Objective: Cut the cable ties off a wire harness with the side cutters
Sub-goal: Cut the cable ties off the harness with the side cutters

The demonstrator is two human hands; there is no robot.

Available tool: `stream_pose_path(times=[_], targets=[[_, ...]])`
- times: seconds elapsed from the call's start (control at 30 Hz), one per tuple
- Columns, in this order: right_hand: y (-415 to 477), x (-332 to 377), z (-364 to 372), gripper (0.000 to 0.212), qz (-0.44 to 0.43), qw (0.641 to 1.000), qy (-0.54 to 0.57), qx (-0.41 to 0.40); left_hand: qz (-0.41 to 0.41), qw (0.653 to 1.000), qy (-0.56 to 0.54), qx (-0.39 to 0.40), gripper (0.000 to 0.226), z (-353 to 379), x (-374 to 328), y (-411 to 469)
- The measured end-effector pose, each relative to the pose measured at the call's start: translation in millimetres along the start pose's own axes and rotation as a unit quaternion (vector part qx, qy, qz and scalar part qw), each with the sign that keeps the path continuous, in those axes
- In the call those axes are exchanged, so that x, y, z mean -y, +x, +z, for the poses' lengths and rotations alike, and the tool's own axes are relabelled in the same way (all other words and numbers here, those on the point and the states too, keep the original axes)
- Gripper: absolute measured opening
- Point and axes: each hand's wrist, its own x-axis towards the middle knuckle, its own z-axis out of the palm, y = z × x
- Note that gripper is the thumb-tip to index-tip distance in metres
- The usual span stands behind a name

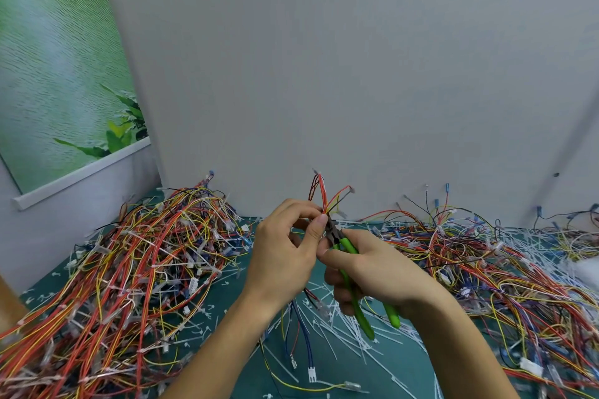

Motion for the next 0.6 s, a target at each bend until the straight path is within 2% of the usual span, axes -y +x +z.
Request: stream_pose_path(times=[0.17, 0.43, 0.6], targets=[[0.7, -1.1, -1.5, 0.021, 0.008, 1.0, 0.021, 0.007, 0.009, 1.0, 0.004, -0.004, 0.006, -0.3, -2.4, -0.5], [-0.8, 1.8, -0.7, 0.01, 0.007, 0.998, 0.04, 0.037, 0.01, 1.0, 0.014, -0.003, 0.005, -1.3, -2.5, -1.2], [-2.2, 2.0, -2.6, 0.011, 0.007, 0.998, 0.043, 0.043, 0.023, 0.999, 0.027, -0.003, 0.006, -1.5, -3.9, -1.7]])
